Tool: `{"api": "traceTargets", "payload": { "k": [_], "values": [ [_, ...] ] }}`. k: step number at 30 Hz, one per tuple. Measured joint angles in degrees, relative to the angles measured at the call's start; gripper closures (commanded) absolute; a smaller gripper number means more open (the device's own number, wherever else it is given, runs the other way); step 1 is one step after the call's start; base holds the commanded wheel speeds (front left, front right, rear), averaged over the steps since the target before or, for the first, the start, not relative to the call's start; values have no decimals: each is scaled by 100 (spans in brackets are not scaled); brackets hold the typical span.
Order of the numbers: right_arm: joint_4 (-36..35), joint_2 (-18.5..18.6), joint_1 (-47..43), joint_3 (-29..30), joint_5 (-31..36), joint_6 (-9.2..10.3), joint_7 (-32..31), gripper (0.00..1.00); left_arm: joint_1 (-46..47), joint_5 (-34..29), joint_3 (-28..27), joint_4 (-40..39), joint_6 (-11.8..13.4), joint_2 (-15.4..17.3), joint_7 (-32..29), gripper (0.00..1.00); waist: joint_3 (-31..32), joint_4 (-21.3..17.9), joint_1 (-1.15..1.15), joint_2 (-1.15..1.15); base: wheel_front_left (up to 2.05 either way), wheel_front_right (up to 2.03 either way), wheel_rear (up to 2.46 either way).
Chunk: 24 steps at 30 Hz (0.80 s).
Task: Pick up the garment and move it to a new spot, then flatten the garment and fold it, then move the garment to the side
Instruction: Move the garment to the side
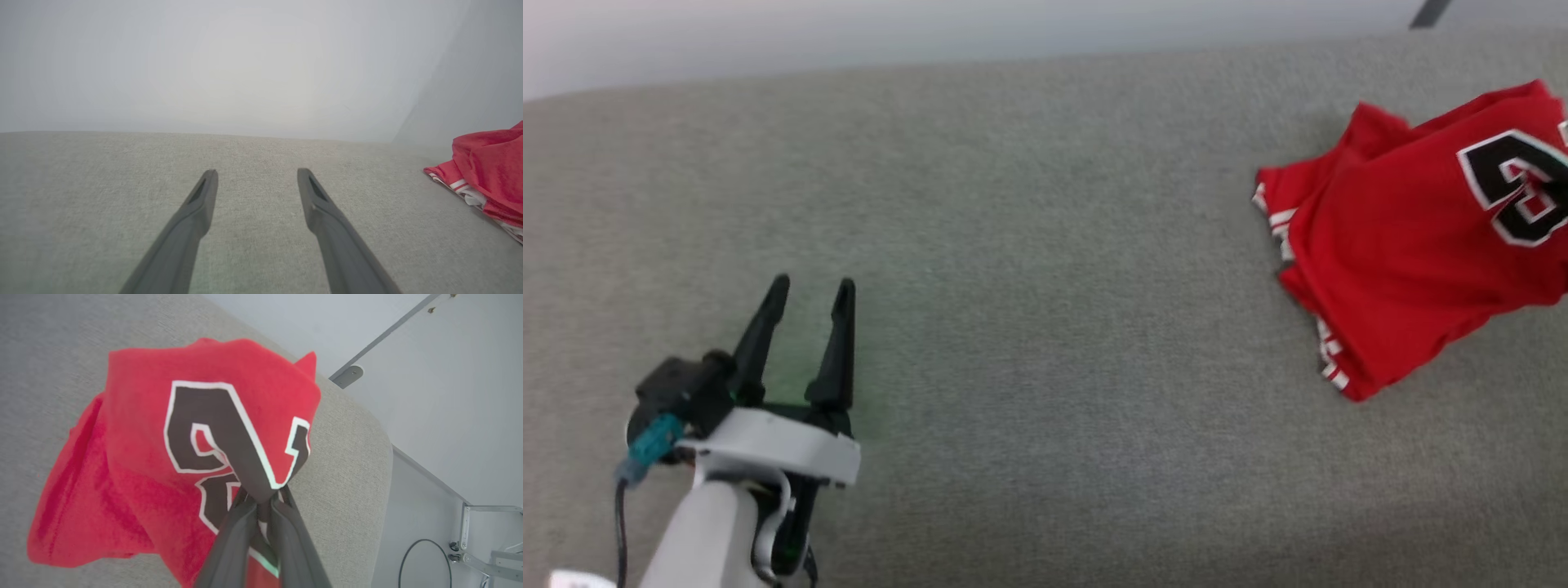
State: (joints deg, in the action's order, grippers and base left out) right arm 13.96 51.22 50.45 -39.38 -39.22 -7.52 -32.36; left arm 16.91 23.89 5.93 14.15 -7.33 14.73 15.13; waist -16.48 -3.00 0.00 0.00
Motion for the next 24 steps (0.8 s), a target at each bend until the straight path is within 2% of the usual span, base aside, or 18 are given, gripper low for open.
{"api": "traceTargets", "payload": {
  "k": [10,24],
  "values": [
    [976,278,577,-549,153,0,968,100,610,38,318,79,0,322,0,0,-588,-483,0,0,0,0,0],
    [2699,270,1487,-1131,921,0,2375,100,1241,73,734,62,0,736,3,0,-1412,-1035,0,0,0,0,0]
  ]
}}
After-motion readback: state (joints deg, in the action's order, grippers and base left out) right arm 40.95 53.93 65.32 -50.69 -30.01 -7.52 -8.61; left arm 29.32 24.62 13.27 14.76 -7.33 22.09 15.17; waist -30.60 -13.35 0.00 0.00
